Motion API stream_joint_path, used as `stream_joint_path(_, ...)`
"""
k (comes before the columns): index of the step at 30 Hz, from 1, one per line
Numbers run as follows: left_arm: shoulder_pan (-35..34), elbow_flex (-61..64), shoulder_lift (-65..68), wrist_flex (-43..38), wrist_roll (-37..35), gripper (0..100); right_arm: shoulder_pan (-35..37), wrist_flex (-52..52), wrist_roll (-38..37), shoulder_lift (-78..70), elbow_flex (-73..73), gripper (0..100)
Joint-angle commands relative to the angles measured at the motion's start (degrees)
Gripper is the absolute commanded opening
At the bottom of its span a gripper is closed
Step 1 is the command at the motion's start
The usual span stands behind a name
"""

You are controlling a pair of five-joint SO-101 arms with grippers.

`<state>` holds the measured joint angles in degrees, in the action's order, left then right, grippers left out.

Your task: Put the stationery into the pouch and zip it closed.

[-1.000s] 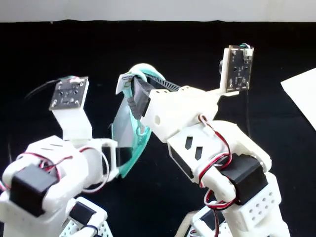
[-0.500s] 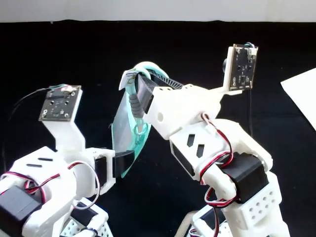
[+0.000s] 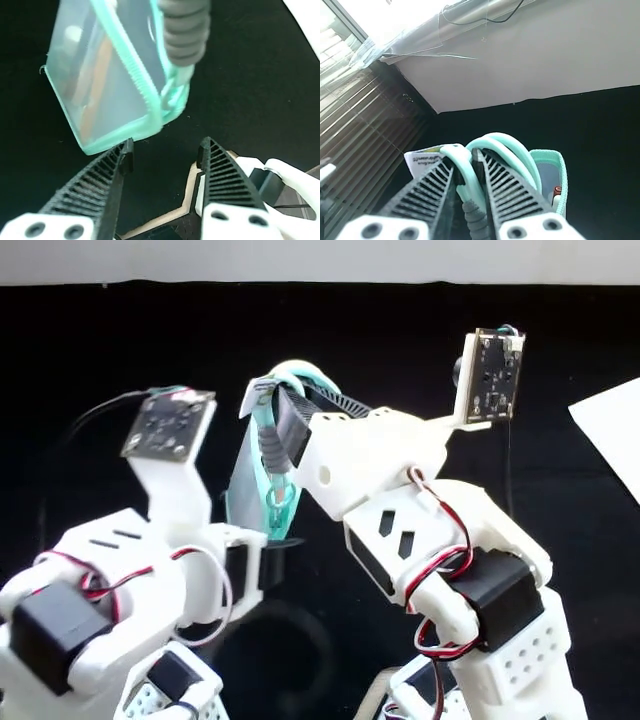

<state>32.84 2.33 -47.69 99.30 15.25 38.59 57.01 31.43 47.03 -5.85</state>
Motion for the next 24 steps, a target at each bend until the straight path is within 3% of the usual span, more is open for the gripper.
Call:
stream_joint_path(1, 2.68, -4.26, 4.0, -1.23, 0.18, 22, -0.84, -1.54, -0.35, 0.84, 0.13, 0.7)
stream_joint_path(12, 4.35, -8.31, 11.12, -1.32, 0.53, 22, -0.84, -1.45, -0.62, 1.19, 0.13, 0.7)
stream_joint_path(19, -5.85, -8.22, 11.12, -1.32, 0.62, 22, -0.84, -1.36, -0.26, 1.19, 0.48, 0.7)
stream_joint_path(24, -6.55, -8.22, 11.12, -1.32, 0.62, 22, -0.84, -1.36, -0.26, 1.27, 0.57, 0.7)
